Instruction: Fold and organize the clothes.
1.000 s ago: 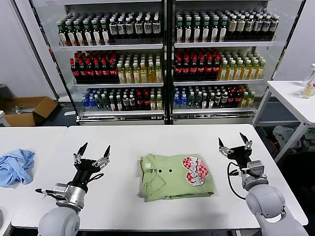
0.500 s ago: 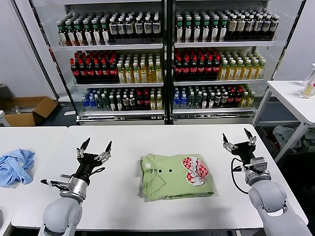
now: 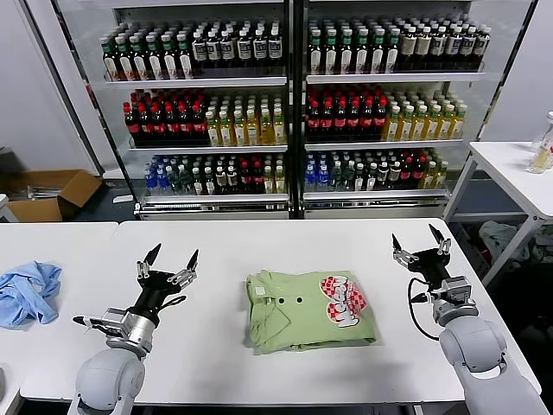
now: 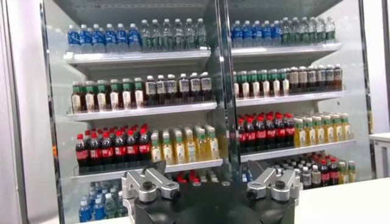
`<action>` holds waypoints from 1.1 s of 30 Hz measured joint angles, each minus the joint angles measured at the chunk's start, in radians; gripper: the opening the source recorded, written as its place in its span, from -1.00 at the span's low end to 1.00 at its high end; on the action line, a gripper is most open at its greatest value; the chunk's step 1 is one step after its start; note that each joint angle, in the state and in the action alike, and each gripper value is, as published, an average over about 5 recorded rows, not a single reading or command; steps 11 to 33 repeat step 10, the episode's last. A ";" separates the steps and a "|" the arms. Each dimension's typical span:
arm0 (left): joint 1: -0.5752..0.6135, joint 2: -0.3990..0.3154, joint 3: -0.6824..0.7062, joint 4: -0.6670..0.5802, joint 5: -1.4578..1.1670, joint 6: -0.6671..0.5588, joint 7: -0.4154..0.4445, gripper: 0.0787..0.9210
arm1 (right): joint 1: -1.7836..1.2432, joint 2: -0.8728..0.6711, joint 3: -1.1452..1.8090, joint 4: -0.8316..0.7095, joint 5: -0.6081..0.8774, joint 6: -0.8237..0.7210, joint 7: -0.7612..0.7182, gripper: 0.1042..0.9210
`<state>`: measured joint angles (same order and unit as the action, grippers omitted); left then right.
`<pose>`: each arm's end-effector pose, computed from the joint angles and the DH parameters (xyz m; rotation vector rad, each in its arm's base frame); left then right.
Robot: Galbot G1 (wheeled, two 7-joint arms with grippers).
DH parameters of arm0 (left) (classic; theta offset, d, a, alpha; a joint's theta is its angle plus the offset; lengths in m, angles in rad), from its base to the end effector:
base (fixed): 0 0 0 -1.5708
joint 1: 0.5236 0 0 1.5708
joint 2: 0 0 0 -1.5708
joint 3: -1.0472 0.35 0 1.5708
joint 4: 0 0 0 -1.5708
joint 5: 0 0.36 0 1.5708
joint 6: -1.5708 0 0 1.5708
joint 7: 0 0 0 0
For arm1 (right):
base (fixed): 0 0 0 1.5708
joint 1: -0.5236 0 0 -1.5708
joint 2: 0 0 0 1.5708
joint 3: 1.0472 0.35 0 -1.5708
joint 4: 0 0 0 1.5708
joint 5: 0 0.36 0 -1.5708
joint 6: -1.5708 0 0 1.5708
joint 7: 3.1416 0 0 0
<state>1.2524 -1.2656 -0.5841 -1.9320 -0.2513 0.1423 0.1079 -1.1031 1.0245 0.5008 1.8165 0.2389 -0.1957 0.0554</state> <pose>0.2871 0.0864 -0.2705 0.2364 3.1181 0.0990 0.3358 -0.1295 -0.2475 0.0603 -3.0820 0.4822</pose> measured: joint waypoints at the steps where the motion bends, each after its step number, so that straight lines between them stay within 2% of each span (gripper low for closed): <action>1: 0.001 -0.001 -0.001 0.001 0.000 -0.002 0.000 0.77 | -0.001 0.000 0.001 -0.003 -0.002 0.003 -0.001 0.76; 33: -0.007 -0.001 -0.003 0.014 0.007 -0.025 0.003 0.77 | -0.004 0.004 -0.004 -0.010 -0.025 0.025 0.003 0.76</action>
